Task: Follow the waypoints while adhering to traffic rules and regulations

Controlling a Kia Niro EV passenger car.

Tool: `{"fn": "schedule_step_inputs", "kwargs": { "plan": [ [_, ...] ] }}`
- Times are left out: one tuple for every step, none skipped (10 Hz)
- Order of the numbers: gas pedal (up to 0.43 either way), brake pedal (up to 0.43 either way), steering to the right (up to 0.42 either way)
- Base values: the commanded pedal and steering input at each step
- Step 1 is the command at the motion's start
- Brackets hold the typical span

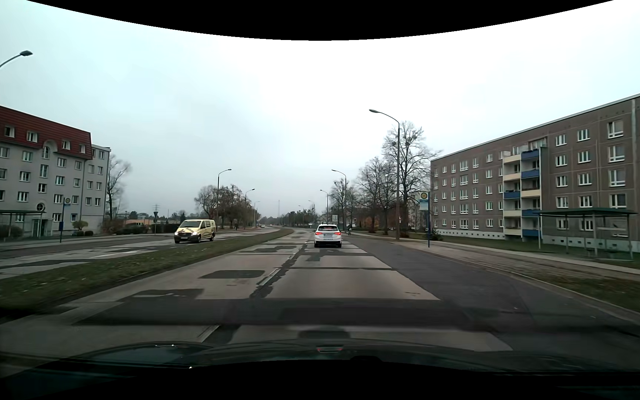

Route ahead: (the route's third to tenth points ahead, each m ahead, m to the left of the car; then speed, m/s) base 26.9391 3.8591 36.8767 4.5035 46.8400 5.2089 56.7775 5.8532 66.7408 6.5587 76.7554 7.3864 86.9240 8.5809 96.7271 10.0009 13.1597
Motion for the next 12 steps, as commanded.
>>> {"fn": "schedule_step_inputs", "kwargs": {
  "plan": [
    [0.177,0.000,-0.010],
    [0.177,0.000,-0.011],
    [0.177,0.000,-0.011],
    [0.169,0.000,-0.012],
    [0.169,0.000,-0.011],
    [0.169,0.000,-0.011],
    [0.169,0.000,-0.011],
    [0.157,0.000,-0.011],
    [0.157,0.000,-0.011],
    [0.157,0.000,-0.011],
    [0.157,0.000,-0.011],
    [0.157,0.000,-0.011]
  ]
}}
